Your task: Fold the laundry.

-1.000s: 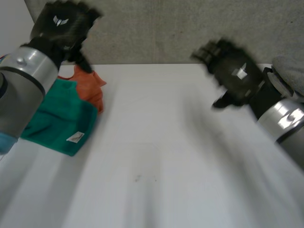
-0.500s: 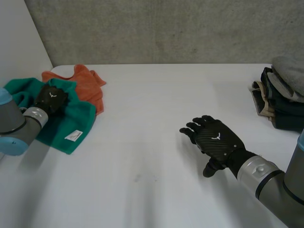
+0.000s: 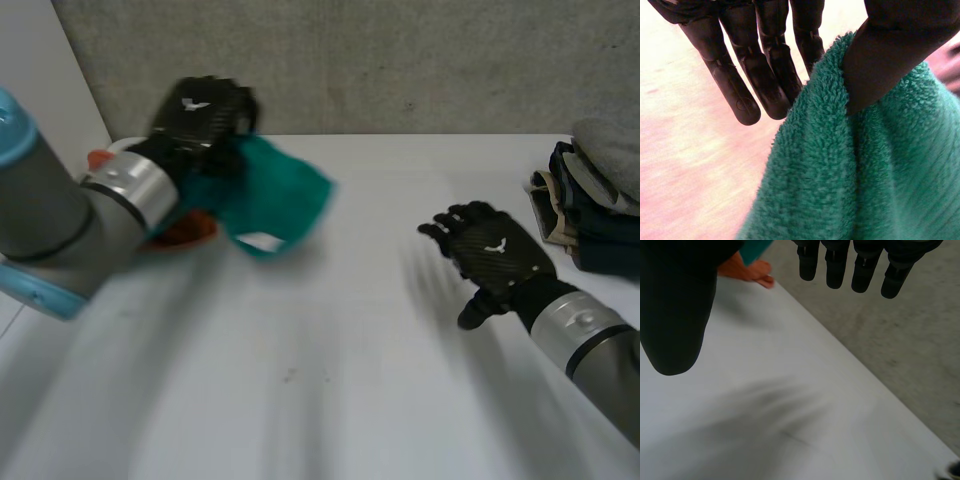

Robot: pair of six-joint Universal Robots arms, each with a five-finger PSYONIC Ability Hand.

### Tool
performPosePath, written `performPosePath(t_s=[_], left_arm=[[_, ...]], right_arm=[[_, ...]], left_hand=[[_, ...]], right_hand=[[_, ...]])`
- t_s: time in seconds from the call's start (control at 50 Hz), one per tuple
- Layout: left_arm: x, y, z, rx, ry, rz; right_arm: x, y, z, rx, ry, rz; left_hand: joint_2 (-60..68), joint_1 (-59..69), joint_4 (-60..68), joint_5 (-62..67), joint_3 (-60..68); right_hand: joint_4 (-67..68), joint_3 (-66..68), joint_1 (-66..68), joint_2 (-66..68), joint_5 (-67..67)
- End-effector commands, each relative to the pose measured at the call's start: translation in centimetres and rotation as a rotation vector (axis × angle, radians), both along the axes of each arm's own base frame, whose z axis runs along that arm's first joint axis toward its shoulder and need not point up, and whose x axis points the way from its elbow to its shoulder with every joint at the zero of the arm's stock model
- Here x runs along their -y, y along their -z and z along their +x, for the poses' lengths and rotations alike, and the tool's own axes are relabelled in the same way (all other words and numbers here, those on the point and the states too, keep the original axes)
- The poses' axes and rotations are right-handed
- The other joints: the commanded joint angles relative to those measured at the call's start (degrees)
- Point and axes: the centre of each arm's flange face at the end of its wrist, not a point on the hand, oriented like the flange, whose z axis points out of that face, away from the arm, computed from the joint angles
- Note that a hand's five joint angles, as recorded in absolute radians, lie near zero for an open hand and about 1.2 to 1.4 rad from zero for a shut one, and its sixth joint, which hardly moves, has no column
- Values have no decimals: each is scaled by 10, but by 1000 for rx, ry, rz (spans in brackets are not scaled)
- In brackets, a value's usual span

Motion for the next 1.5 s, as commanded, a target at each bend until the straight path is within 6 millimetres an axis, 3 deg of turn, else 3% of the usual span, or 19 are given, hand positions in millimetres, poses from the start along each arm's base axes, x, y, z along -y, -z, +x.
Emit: performPosePath(t_s=[0.02,0.1,0.12,0.14,0.16,0.2,0.26,0.32,0.4,0.42,0.52,0.62,0.64,0.78,0.92,1.0,1.12,1.26,1.5], left_arm=[[-68,46,-80,-29,229,160],[-70,92,-113,6,199,217],[-71,101,-118,16,195,227],[-73,114,-125,28,187,240],[-75,116,-127,30,187,240],[-80,115,-130,34,194,235],[-83,102,-127,22,196,221],[-90,66,-115,-17,191,175],[-74,32,-76,-43,99,126],[-63,23,-57,-40,46,108],[-46,10,-10,25,-85,54],[-16,38,37,226,-238,68],[-8,52,54,323,-280,85],[4,114,94,648,-309,193],[11,142,94,655,-300,254],[17,152,89,588,-308,286],[13,150,71,480,-290,321],[15,146,65,360,-317,379],[33,169,63,393,-492,395]], right_arm=[[20,-13,-21,46,186,-17],[30,-19,-32,78,293,-16],[33,-19,-35,82,317,-16],[34,-19,-37,82,328,-18],[36,-20,-39,80,339,-23],[41,-22,-46,80,368,-32],[48,-27,-54,84,394,-46],[52,-30,-57,84,404,-52],[49,-35,-56,69,395,-24],[46,-39,-56,51,387,-6],[25,-45,-54,-61,334,90],[-3,-43,-48,-142,247,216],[-14,-43,-43,-144,205,244],[-51,-26,-2,-122,-65,204],[-46,24,24,-134,-133,172],[-42,42,27,-154,-110,167],[-38,48,30,-162,-63,108],[-38,46,29,-157,-50,86],[-46,44,26,-191,-59,92]], left_hand=[[116,168,114,137,119],[116,168,114,137,119],[21,73,20,43,24],[-233,-181,-234,-211,-230],[-364,-312,-365,-342,-360],[-584,-532,-586,-563,-581],[-582,-530,-583,-561,-579],[-580,-528,-582,-559,-577],[-577,-525,-578,-555,-574],[-574,-522,-575,-552,-570],[-570,-518,-572,-549,-567],[-552,-500,-553,-530,-549],[-552,-500,-553,-530,-549],[-543,-491,-545,-522,-540],[-495,-443,-496,-473,-492],[-446,-394,-447,-424,-443],[-434,-382,-435,-412,-431],[-432,-380,-434,-411,-429],[-409,-357,-410,-387,-406]], right_hand=[[-20,-20,-31,-19,-27],[-20,-20,-31,-19,-27],[-20,-20,-31,-19,-27],[-20,-20,-31,-19,-27],[-20,-20,-31,-19,-27],[-20,-20,-31,-19,-27],[-20,-20,-31,-19,-27],[-20,-20,-31,-19,-27],[-20,-20,-31,-19,-27],[-20,-20,-31,-19,-27],[-20,-20,-31,-19,-27],[-20,-20,-31,-19,-27],[-20,-20,-31,-19,-27],[-20,-20,-31,-19,-27],[-20,-20,-31,-19,-27],[-15,-15,-25,-13,-21],[107,107,96,108,100],[107,107,96,108,100],[105,105,95,107,99]])
